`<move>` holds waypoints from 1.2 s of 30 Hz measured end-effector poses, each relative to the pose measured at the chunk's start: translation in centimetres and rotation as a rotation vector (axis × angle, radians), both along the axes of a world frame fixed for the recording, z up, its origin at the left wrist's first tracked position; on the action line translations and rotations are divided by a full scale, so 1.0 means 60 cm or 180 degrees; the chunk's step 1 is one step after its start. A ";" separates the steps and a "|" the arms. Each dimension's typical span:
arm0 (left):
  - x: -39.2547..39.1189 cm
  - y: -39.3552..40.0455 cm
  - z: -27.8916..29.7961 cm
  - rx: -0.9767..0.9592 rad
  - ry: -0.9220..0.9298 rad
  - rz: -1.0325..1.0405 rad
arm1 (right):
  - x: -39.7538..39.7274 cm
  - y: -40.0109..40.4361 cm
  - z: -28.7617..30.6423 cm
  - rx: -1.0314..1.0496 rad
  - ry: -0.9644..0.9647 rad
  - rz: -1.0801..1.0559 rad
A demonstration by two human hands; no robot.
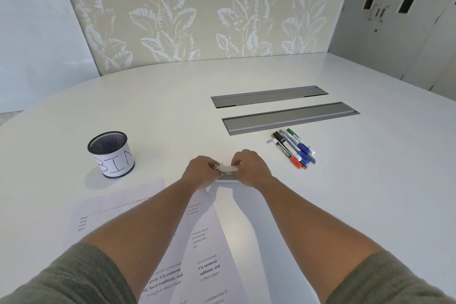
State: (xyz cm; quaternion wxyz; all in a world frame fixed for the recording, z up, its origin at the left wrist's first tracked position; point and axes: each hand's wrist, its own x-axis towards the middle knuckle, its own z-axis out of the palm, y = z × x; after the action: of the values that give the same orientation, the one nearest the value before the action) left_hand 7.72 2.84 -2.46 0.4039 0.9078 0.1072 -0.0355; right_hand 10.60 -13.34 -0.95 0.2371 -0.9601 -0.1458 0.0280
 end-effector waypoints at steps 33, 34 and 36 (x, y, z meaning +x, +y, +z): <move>0.145 0.084 -0.043 0.0096 -0.0445 0.1127 | 0.142 0.124 -0.085 0.1839 0.0133 -0.1074; 0.141 0.083 -0.044 0.0077 -0.0455 0.1140 | 0.135 0.121 -0.087 0.1885 0.0131 -0.1074; 0.131 0.081 -0.046 0.0033 -0.0461 0.1174 | 0.122 0.117 -0.088 0.1922 0.0152 -0.1093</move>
State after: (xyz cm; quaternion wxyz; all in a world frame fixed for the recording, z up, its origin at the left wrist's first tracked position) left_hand 15.57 7.73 -5.20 0.4056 0.8750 0.2425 0.1051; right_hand 17.90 -6.35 -6.23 0.5151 -0.8562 0.0217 -0.0342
